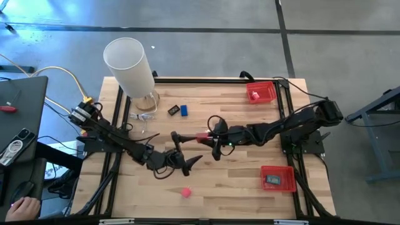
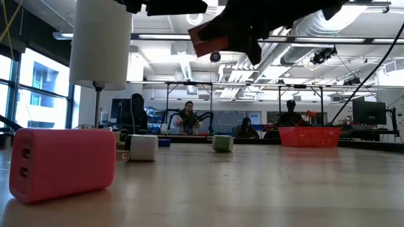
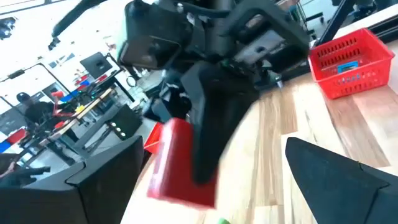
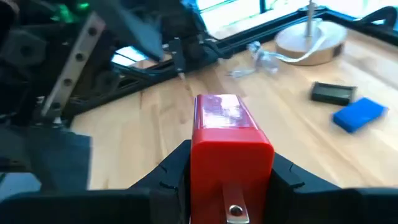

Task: Pick & Place Office items
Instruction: Put the red charger adapter into the top red basket

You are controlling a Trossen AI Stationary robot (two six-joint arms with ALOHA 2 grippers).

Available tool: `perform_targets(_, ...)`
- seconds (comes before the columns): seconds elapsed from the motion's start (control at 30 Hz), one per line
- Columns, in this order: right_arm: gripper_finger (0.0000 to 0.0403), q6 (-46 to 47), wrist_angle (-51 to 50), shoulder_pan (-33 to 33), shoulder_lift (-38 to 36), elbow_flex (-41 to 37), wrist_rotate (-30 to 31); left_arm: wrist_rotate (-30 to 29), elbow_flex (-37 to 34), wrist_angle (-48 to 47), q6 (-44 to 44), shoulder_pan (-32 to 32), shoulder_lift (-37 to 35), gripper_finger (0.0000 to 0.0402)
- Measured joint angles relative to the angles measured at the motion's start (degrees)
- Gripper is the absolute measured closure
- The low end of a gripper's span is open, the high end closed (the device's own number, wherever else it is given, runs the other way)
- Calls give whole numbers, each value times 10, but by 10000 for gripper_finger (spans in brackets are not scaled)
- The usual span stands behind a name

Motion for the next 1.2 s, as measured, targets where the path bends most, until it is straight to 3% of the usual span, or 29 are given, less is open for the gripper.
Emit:
perform_targets(0.53, 292, 70, -244, 48, -116, -1, 176, -5, 0, -2, -21, -9, 0, 16)
perform_targets(1.0, 292, 185, -452, 35, -211, -1, 225, -21, 0, -2, 25, 5, 0, 16)
perform_targets(1.2, 292, 227, -535, 7, -244, -1, 223, -64, 0, -5, -102, 9, 0, 16)
